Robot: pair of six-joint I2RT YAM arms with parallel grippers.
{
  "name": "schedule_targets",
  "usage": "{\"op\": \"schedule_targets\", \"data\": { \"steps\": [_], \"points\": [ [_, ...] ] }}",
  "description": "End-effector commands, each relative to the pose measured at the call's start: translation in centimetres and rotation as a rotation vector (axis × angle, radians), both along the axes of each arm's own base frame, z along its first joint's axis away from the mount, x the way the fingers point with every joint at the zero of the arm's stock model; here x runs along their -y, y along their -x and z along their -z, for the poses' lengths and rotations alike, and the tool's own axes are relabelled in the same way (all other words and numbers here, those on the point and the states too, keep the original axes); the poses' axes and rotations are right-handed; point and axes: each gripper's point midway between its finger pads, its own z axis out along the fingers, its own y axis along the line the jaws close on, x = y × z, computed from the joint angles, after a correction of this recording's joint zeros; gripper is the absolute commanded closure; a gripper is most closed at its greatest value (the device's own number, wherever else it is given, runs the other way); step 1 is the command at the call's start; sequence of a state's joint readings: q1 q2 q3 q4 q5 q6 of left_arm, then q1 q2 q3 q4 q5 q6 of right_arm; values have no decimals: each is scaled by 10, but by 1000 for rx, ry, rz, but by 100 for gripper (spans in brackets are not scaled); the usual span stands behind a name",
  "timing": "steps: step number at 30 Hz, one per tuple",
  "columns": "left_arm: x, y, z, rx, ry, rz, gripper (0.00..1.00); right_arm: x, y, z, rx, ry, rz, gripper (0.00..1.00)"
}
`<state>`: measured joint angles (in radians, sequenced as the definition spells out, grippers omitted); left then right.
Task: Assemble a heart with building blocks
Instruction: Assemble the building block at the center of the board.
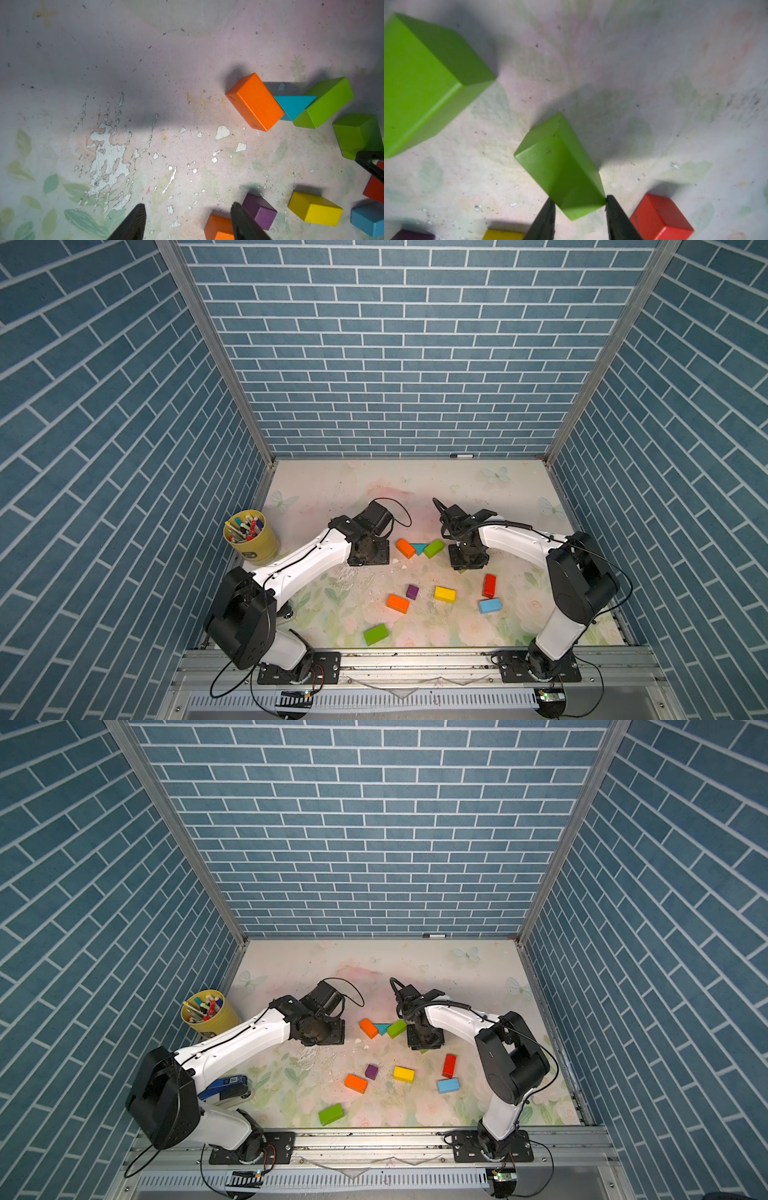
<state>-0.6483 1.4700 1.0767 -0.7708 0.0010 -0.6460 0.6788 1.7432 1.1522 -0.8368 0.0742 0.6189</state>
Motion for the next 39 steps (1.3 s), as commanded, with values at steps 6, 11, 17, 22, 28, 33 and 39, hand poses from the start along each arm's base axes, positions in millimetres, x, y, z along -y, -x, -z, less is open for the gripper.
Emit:
{"op": "schedule_targets", "data": {
  "steps": [6, 11, 17, 22, 28, 33, 39],
  "points": [
    [-6, 2, 4, -7, -13, -3, 33, -11, -12, 0, 3, 0, -76, 57],
    [-5, 0, 1, -2, -12, 2, 33, -13, -21, -4, 13, 25, -149, 46],
    [-7, -1, 0, 4, -12, -1, 33, -21, -29, 5, -8, 31, -212, 55],
    [-8, -1, 1, 0, -15, -3, 33, -32, -25, 4, -7, -14, -256, 75],
    [-7, -1, 2, 0, -13, -8, 33, -44, -21, 0, -2, -38, -318, 79],
    [-7, -2, 3, -2, -15, -7, 33, -51, -18, 2, -15, -43, -355, 76],
    [-7, -2, 6, -5, -15, -9, 33, -35, -15, -2, 7, 22, -271, 52]
  ]
}}
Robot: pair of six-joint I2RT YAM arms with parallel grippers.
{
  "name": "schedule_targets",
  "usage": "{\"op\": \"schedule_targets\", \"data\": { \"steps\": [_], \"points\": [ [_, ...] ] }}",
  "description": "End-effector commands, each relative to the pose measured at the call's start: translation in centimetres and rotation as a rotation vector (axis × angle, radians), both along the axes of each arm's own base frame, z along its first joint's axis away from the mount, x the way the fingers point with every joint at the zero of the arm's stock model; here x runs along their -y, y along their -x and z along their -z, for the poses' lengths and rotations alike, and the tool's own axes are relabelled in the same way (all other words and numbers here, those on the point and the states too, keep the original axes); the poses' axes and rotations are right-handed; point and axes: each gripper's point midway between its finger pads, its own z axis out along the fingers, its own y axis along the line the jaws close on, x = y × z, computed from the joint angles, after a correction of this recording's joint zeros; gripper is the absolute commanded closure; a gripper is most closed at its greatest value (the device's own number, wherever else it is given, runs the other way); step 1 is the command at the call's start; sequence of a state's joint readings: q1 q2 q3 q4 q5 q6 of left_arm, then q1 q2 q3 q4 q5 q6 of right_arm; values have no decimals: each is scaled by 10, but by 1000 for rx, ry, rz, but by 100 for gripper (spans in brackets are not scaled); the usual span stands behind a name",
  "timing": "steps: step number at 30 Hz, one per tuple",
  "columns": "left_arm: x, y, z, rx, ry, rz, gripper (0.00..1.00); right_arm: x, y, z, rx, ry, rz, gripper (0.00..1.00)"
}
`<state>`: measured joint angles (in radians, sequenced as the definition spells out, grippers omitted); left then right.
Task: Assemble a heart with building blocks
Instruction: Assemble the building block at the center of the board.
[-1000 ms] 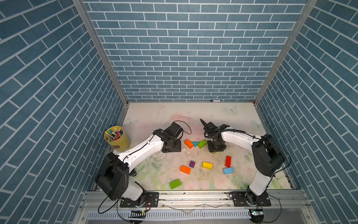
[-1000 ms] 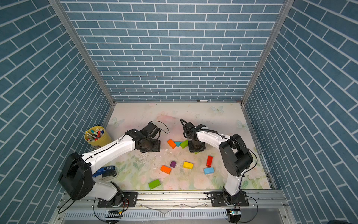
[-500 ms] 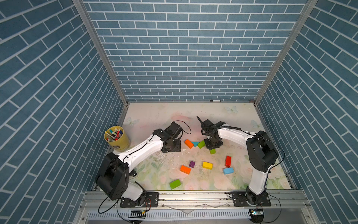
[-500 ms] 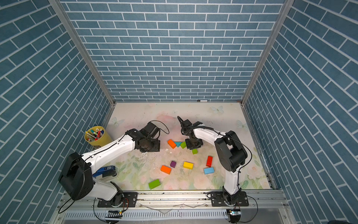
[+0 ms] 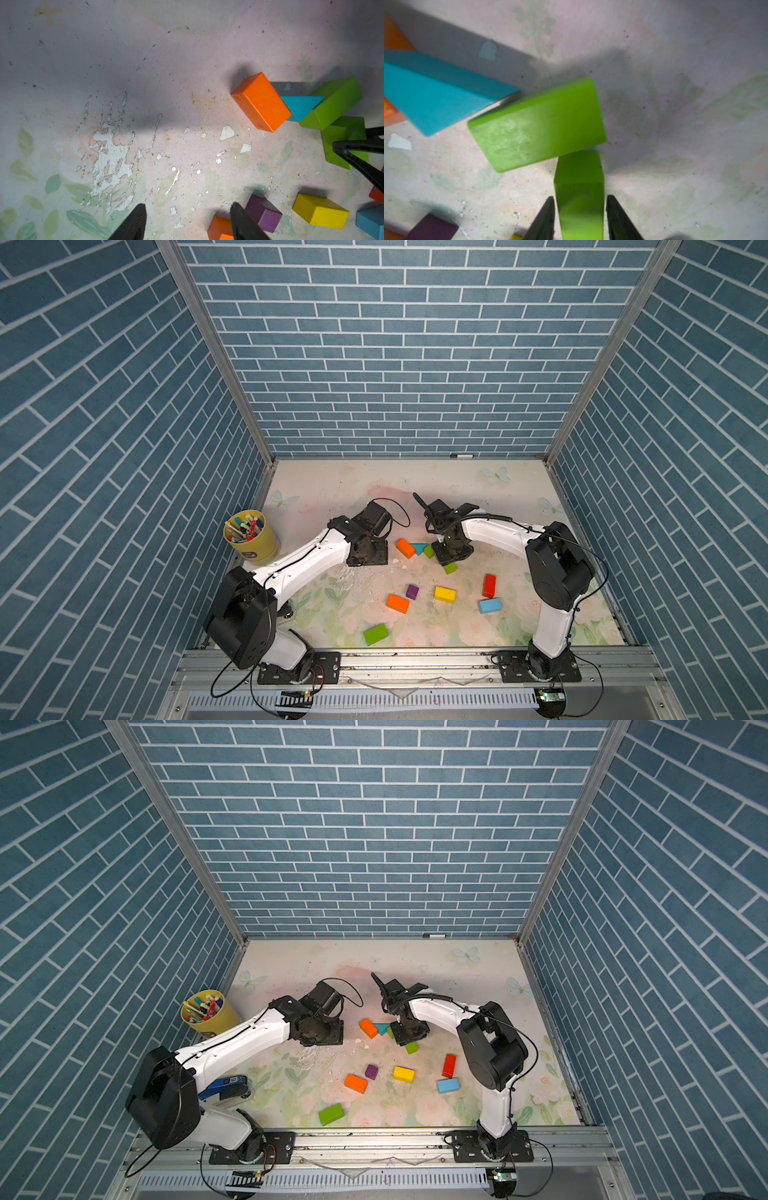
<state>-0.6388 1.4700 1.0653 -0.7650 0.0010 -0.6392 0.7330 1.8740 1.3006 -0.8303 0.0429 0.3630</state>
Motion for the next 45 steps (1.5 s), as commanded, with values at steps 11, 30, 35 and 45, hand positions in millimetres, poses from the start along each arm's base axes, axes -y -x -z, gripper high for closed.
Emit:
{"op": "schedule_targets", "data": {
  "steps": [11, 30, 35, 45],
  "points": [
    [-6, -2, 4, -2, -13, -6, 33, 7, 38, -17, -15, -90, 273, 50],
    [-10, -7, 3, 3, -16, -9, 33, 2, 21, -9, -9, -23, 258, 58],
    [-9, -7, 3, 1, -14, -8, 33, 5, 17, -7, -7, 6, 263, 58],
    [-8, -7, 3, 1, -8, -5, 33, 12, 16, -6, 7, 36, 289, 49]
  ]
}}
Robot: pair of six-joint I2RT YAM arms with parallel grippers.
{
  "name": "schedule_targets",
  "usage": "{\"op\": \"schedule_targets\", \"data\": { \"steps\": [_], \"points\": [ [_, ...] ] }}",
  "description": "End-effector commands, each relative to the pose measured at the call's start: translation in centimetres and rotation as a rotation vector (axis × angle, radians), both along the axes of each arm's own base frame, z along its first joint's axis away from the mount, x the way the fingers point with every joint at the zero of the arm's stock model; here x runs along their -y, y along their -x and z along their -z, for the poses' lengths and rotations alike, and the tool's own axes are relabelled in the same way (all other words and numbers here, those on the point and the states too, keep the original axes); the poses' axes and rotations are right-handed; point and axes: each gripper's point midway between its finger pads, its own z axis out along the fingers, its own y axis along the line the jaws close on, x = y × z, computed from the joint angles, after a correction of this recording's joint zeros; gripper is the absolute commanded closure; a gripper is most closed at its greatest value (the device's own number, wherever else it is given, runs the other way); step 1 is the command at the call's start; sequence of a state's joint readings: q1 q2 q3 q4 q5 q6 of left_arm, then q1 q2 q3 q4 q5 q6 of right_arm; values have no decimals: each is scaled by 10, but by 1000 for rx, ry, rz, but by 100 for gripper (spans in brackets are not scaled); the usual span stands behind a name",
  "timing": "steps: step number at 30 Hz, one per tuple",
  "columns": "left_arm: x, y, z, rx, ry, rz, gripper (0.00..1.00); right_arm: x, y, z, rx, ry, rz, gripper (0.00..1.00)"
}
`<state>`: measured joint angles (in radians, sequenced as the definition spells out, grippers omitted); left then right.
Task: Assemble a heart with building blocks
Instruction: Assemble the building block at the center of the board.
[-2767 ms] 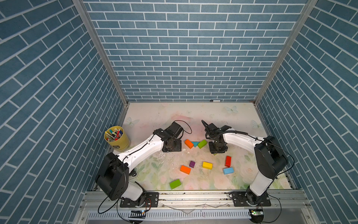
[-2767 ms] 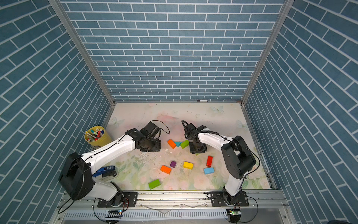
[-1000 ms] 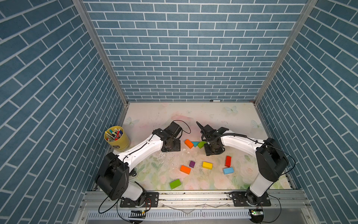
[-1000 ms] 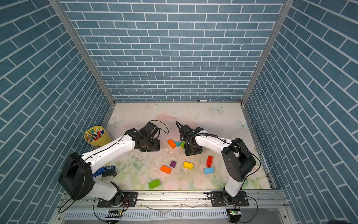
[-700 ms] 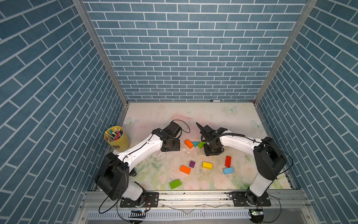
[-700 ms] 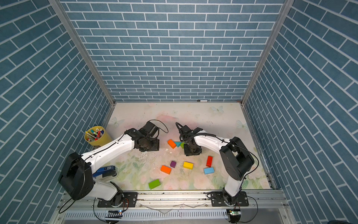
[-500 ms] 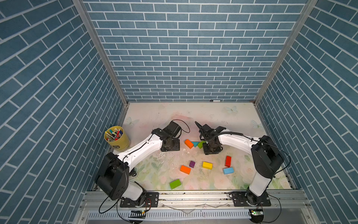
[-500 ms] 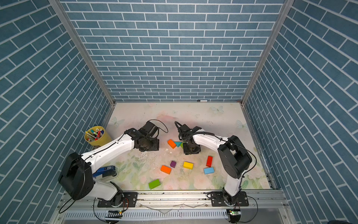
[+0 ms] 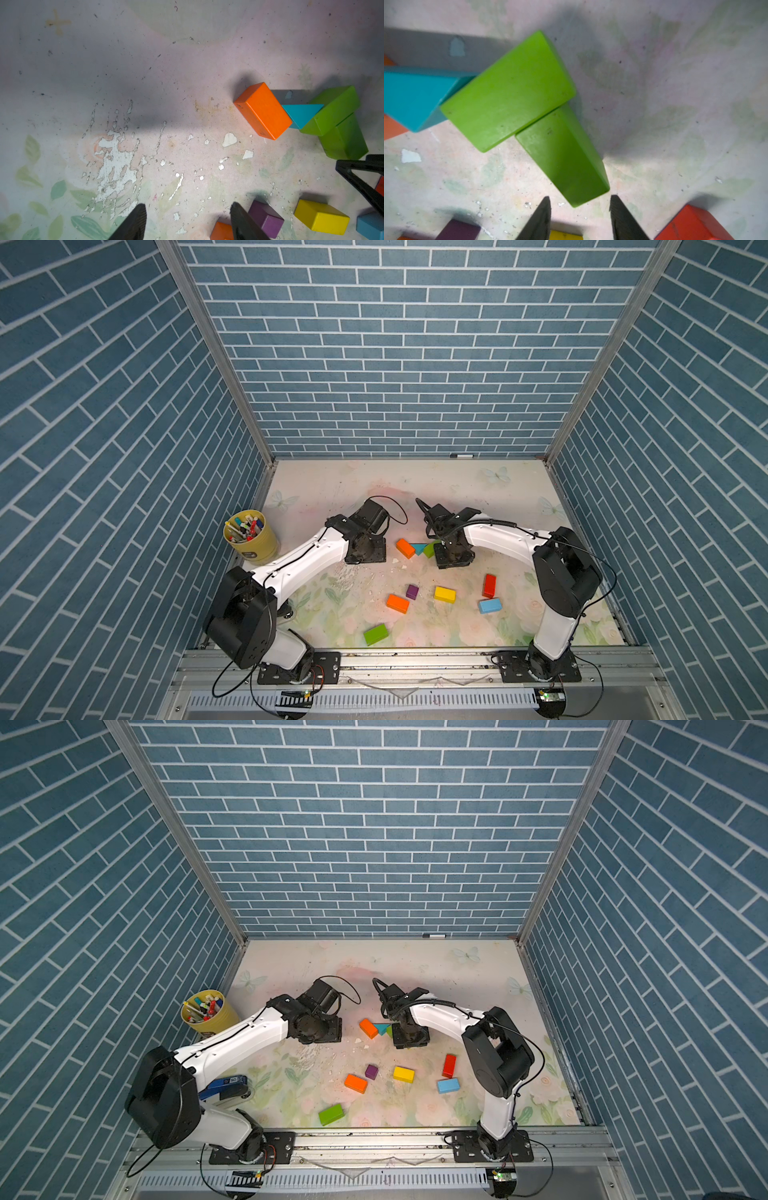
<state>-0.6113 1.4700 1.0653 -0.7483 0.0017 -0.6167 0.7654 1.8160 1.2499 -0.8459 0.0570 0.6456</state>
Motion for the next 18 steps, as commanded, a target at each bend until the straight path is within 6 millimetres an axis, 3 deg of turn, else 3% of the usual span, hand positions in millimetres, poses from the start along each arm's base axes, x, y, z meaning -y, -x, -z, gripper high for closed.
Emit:
{"op": "schedule_targets", "data": {
  "steps": [1, 18],
  "points": [
    [-2, 0, 4, -14, -11, 2, 33, 8, -2, 1, 0, 46, 42, 49],
    [2, 2, 6, -26, 4, 22, 33, 9, -12, -2, 5, 27, 36, 48]
  ]
}}
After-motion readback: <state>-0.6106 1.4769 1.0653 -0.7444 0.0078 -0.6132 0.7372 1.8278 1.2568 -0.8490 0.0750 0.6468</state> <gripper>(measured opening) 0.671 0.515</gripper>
